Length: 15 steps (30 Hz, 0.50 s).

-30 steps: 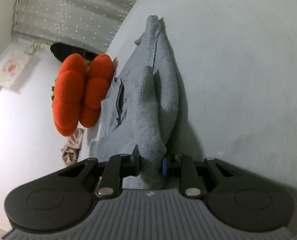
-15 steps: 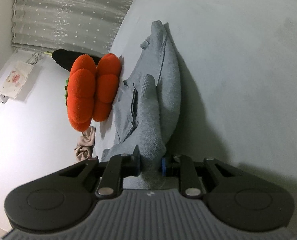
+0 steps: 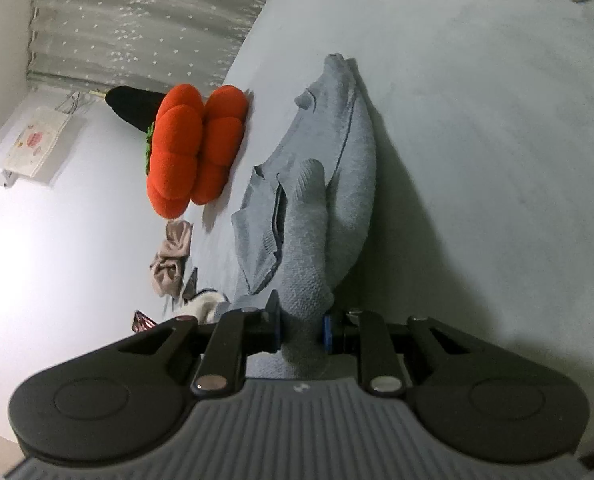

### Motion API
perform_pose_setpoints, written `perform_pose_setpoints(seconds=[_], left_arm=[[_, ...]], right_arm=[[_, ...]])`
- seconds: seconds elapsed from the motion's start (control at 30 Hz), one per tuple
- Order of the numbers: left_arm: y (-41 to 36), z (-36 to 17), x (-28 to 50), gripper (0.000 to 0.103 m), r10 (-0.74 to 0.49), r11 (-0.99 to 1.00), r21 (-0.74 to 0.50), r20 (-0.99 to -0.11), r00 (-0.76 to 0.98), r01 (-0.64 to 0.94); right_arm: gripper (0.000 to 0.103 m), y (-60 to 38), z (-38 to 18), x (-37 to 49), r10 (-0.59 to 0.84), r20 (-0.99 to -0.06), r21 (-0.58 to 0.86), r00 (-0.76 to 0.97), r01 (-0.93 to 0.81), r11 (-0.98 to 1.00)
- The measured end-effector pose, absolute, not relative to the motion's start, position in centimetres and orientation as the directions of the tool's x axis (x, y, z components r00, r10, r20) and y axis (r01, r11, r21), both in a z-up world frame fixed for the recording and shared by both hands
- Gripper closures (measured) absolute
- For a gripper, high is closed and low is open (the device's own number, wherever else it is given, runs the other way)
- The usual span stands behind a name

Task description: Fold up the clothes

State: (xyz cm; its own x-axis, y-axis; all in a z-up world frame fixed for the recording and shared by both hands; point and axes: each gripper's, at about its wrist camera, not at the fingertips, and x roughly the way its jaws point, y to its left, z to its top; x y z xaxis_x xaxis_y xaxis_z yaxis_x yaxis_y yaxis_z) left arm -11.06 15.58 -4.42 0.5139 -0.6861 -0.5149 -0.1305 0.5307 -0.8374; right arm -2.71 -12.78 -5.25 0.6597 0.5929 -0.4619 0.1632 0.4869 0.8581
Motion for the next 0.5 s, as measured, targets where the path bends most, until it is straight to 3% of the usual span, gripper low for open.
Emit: perform_pose_setpoints(seconds=[0.13, 0.23, 0.37, 0.5], left_arm=[[15.1, -5.7, -11.8, 0.084, -0.666, 0.586, -0.8, -0.566, 0.486, -0.129], [14.4, -6.3, -11.6, 0.081, -0.601, 0.69, -0.713, -0.66, 0.45, -0.123], [14.7, -6.3, -11.3, 0.051, -0.612, 0.689, -0.716, -0.658, 0.439, -0.113], [15.4, -6.5, -11.1, 0.047, -0.611, 0.68, -0.72, -0.661, 0.436, -0.139]], right_arm=[[0.081, -12.6, -6.5, -3.2, 0.567, -0.505, 0.833, 0.651, 0.196, 0.517], [0.079, -12.8, -8.4, -2.9, 0.545, -0.556, 0.807, 0.628, 0.252, 0.533], [0.075, -13.3, -10.2, -2.9, 0.561, -0.545, 0.827, 0.623, 0.288, 0.483], [0.062, -14.0, -9.4, -3.7, 0.567, -0.534, 0.83, 0.627, 0.26, 0.494]])
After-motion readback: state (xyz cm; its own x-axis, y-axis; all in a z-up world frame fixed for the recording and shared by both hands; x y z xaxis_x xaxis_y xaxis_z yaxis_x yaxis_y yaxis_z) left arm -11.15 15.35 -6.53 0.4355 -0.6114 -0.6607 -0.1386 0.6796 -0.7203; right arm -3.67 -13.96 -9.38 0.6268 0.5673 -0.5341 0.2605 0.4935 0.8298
